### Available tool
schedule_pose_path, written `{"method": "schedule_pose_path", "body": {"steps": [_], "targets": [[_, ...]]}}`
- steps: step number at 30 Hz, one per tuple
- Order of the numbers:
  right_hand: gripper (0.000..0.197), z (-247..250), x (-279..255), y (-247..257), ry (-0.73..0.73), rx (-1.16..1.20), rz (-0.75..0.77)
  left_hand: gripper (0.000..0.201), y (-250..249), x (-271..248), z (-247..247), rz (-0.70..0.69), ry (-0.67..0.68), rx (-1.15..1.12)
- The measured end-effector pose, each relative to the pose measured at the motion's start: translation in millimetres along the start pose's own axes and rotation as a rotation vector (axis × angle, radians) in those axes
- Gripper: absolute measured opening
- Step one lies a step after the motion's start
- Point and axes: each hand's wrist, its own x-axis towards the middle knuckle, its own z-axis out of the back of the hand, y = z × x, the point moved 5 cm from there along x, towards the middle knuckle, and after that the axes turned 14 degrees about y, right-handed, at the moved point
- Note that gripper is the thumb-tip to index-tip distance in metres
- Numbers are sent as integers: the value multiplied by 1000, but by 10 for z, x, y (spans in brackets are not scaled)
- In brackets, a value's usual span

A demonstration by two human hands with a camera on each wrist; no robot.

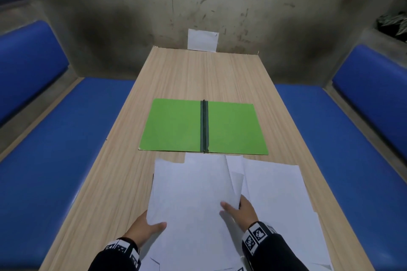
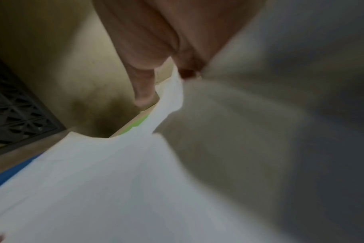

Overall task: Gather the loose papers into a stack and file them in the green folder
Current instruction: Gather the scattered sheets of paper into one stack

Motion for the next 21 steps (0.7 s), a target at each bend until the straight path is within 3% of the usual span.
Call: {"method": "schedule_pose_path", "body": {"steps": [2, 4, 7, 9, 11, 13, 18, 21], "targets": [[41, 173, 17, -41, -182, -54, -93, 41, 2, 1, 5, 0, -3, 28], [46, 335, -6, -99, -328, -53, -204, 40, 14, 10, 9, 10, -7, 32], [38, 357, 55, -168, -246, 29, -255, 38, 41, 27, 23, 13, -7, 27], [10, 326, 81, -172, -194, 65, -221, 38, 53, 40, 25, 4, -1, 23], [22, 388, 68, -148, -237, 33, -179, 40, 60, 41, 19, 7, 8, 5], [16, 510, -35, -57, -322, 46, -139, 40, 56, 23, 13, 13, 7, -13], [26, 1108, -411, 363, -695, 115, 131, 48, 85, 13, 29, 27, 8, -27], [22, 1443, -660, 577, -839, 282, 252, 44, 86, -3, 28, 40, 16, -21]]}}
